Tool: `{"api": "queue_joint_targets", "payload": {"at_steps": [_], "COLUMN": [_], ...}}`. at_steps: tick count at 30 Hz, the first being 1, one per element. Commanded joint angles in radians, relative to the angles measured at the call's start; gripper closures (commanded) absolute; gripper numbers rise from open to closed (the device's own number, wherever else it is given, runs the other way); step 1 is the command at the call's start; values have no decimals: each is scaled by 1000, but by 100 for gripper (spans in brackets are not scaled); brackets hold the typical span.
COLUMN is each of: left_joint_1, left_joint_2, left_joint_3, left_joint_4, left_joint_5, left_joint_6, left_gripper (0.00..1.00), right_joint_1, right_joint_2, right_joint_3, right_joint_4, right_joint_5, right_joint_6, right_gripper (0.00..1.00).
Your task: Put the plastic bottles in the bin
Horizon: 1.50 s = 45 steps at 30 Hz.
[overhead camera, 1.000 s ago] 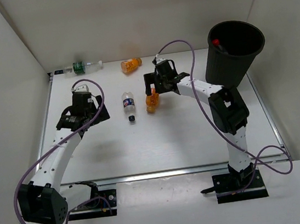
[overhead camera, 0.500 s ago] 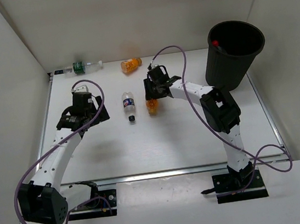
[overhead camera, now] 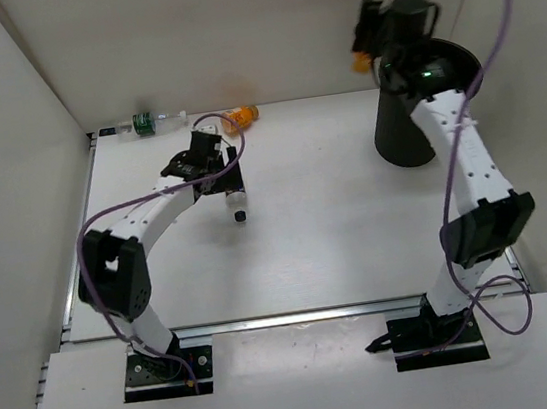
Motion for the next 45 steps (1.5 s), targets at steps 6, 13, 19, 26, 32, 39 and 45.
{"api": "queue_joint_targets", "payload": {"at_steps": [6, 13, 19, 26, 32, 39, 45], "left_joint_1": [0, 0, 26, 26, 57, 80, 31], "left_joint_2": [244, 364, 348, 215, 31, -107, -112], "left_joint_3": [157, 257, 237, 216, 94, -116, -200], "left_joint_4": [108, 62, 102, 146, 434, 854, 1164], "left_joint_5": [80, 100, 130, 308, 638, 848, 950], "left_joint_6": [3, -1, -1, -1, -117, -374, -579], "left_gripper": [3, 17, 39, 58, 63, 67, 66], "right_joint_1": [-365, -459, -452, -372, -269, -104, -47], "right_joint_2": [-59, 47, 105, 58, -130, -393, -467], "right_joint_3": [-34, 53, 108, 163, -84, -609, -925], "right_joint_4": [14, -73, -127, -154, -161, 18, 518], "right_joint_5": [-50, -88, -75, -99, -482, -938, -1216], "right_joint_6": [1, 53, 53, -42, -35, 88, 448], "right_gripper": [77, 50, 1, 1, 1, 1, 0]}}
